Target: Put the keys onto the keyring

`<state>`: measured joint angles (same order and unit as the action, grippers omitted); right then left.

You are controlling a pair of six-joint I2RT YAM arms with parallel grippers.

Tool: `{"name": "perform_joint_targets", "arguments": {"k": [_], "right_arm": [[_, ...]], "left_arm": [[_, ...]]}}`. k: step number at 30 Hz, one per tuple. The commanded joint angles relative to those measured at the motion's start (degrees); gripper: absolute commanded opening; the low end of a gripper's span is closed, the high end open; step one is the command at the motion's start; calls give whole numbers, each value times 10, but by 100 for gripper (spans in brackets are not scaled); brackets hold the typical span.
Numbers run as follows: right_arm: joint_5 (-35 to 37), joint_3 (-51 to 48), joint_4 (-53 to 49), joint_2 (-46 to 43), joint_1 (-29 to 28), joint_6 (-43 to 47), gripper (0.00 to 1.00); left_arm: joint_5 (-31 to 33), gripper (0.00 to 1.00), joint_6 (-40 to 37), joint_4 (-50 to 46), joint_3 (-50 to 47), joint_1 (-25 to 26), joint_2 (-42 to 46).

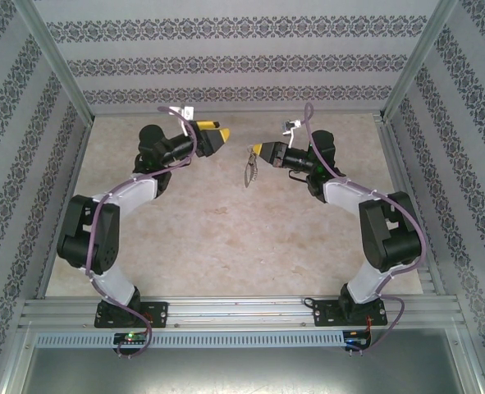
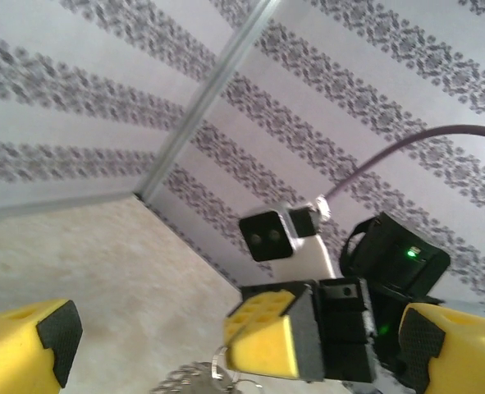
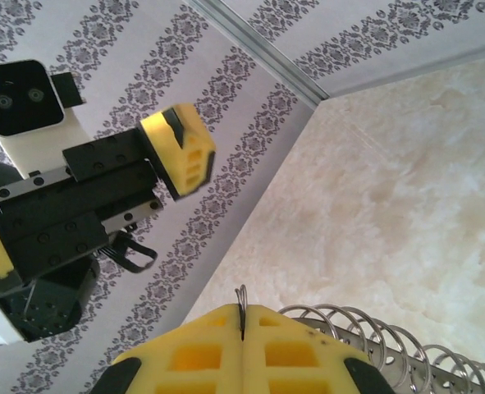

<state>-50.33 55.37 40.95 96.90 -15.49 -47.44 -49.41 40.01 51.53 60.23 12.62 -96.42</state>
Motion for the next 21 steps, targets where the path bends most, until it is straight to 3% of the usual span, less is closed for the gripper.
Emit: {"name": "perform_joint_targets", "arguments": {"k": [1, 8, 15, 18, 21], "right_arm": [[13, 26, -51, -26, 4, 53, 0], [25, 40, -113, -28, 4, 90, 0], [32, 58, -180, -36, 4, 138, 0], [27, 79, -208, -27, 4, 158, 0], [18, 113, -247, -18, 4, 186, 0]], "left_arm": [[48, 100, -82, -32, -15, -14, 28], [200, 100, -203, -85, -42, -17, 57], [347, 100, -235, -91, -56, -15, 59], [346, 100, -254, -60, -63, -21, 49], [291, 100, -265, -52, -45, -32, 27]]}}
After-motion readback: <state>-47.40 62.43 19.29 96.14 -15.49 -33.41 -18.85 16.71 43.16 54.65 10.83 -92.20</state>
